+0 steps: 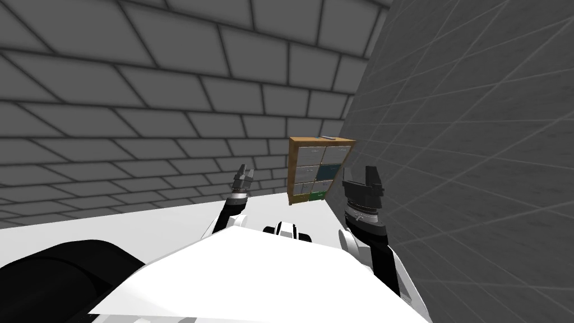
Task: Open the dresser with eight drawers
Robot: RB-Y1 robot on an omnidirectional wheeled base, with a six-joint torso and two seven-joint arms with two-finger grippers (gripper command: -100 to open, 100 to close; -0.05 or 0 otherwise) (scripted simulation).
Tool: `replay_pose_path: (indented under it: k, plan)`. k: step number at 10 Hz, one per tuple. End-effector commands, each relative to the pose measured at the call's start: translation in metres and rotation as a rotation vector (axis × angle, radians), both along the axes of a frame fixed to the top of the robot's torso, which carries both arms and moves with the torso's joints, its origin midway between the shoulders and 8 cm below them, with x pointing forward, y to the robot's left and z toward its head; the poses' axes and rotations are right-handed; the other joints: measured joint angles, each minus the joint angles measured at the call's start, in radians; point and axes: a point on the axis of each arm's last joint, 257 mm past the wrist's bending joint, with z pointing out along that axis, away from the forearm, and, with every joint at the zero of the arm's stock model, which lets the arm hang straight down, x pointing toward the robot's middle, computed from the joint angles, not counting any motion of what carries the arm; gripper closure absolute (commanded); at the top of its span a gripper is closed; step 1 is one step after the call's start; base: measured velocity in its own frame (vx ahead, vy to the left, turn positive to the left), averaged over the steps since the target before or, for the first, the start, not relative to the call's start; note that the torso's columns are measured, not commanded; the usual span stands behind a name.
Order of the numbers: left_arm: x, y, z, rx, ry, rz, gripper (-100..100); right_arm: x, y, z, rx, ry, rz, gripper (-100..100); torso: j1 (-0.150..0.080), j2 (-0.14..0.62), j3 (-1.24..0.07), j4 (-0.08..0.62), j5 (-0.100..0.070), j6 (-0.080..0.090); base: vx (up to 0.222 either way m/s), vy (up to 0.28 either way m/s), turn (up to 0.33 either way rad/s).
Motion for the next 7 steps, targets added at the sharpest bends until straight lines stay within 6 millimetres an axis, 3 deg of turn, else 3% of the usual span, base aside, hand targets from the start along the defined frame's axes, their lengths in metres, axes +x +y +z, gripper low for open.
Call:
replay_pose_path:
  k: [1, 7]
  plan:
    - [0.0, 0.0, 0.0, 0.0, 0.0, 0.0, 0, 0.006, -0.003, -0.008, -0.16, 0.019, -0.125, -100, -0.001, 0.001, 0.0, 0.0, 0.0, 0.0, 0.056, 0.066, 0.082]
    - [0.0, 0.0, 0.0, 0.0, 0.0, 0.0, 0, 0.016, -0.017, -0.023, -0.451, 0.05, -0.372, -100, -0.002, 0.001, 0.0, 0.001, -0.001, 0.0, 0.044, 0.064, 0.053]
